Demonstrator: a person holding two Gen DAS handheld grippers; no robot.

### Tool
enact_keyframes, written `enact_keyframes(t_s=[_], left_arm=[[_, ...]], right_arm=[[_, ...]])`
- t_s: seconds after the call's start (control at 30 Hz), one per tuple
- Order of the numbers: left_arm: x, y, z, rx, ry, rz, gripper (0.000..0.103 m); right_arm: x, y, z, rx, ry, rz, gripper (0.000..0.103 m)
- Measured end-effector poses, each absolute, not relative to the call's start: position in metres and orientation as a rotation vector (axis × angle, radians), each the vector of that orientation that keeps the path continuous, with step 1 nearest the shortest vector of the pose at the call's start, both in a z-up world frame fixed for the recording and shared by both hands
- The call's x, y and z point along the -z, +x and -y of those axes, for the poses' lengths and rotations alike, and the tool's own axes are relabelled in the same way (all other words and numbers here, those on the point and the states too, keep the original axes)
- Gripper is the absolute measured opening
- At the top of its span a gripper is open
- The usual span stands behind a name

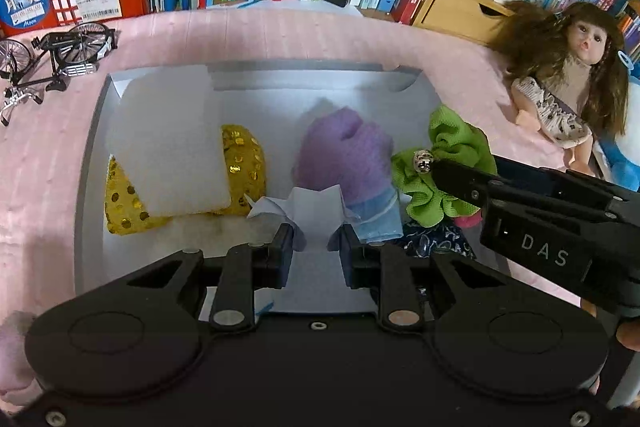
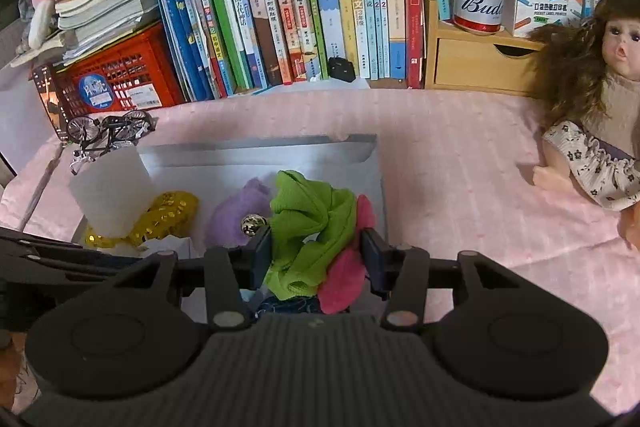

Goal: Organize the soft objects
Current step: 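Lower and release the paper in the tray while the right tool releases the scrunchie there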

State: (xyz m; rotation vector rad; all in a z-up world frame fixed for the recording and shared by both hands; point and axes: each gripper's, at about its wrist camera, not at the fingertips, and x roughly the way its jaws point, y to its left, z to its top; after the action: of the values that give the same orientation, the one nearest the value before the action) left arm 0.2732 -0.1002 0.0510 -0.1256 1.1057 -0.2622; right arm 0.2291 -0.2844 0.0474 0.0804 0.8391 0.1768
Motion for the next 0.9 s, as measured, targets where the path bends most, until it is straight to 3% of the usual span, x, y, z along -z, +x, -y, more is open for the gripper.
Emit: enact_keyframes(t_s=[0.33,0.63,0.9], left_arm=[[-0.047,0.275,0.1,0.277,-0.134,-1.116,0.025],[-0.053,0.27,0.095,0.309,-0.163,-1.129,0.051],[-0.067,0.257,0.088,0.312,-0.143,-1.08,0.057]], right_arm=[[-0.046,0.23,0.282,-0.185,0.076,-0.85,0.052],[-0.053,0.223,0.288,-0.21,0.114,-0.829,0.066],[-0.065,0.211,0.293,-0.23,0.145,-0.797,0.069]])
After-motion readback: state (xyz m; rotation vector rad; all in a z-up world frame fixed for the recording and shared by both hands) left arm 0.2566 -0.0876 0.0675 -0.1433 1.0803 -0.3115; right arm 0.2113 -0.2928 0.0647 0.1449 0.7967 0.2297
